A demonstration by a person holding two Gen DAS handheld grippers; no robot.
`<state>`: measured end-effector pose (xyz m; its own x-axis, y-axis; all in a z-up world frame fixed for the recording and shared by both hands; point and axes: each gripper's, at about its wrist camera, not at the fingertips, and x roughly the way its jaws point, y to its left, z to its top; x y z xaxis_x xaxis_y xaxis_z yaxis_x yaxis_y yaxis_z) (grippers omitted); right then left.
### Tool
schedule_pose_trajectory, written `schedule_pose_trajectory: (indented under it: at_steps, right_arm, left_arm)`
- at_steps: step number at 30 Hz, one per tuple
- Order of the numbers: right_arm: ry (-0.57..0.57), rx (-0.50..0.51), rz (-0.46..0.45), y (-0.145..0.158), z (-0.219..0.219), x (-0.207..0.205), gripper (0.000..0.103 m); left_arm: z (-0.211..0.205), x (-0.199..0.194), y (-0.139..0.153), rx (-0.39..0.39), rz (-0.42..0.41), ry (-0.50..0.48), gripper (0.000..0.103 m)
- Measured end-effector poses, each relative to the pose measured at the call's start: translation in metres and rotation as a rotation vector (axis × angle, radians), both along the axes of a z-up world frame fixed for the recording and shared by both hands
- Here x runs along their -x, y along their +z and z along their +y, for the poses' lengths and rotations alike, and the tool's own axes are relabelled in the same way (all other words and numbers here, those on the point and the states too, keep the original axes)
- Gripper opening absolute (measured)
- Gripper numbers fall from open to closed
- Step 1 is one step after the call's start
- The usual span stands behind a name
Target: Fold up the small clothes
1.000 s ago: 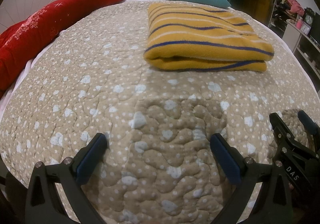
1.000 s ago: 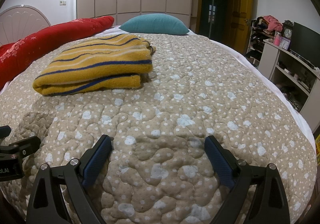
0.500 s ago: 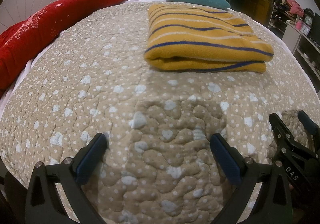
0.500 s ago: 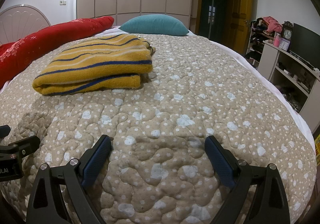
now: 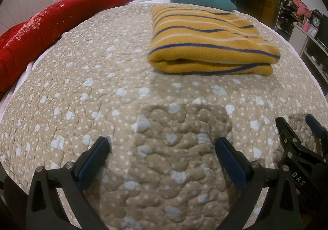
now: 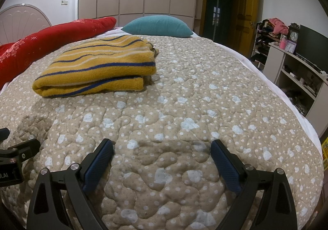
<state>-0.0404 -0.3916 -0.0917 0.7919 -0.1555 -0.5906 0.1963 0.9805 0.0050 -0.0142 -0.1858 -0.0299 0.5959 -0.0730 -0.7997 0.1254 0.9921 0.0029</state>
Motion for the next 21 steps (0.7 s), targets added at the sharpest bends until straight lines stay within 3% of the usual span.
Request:
schedule_pose_trajectory:
  at_steps: [21]
  right_arm:
    - [0.004,0.006,-0.003,-0.0012,0.0016,-0.0007,0.100]
  left_arm:
    - [-0.0010,0.0001,0.0000,0.004,-0.011,0.007,0.103]
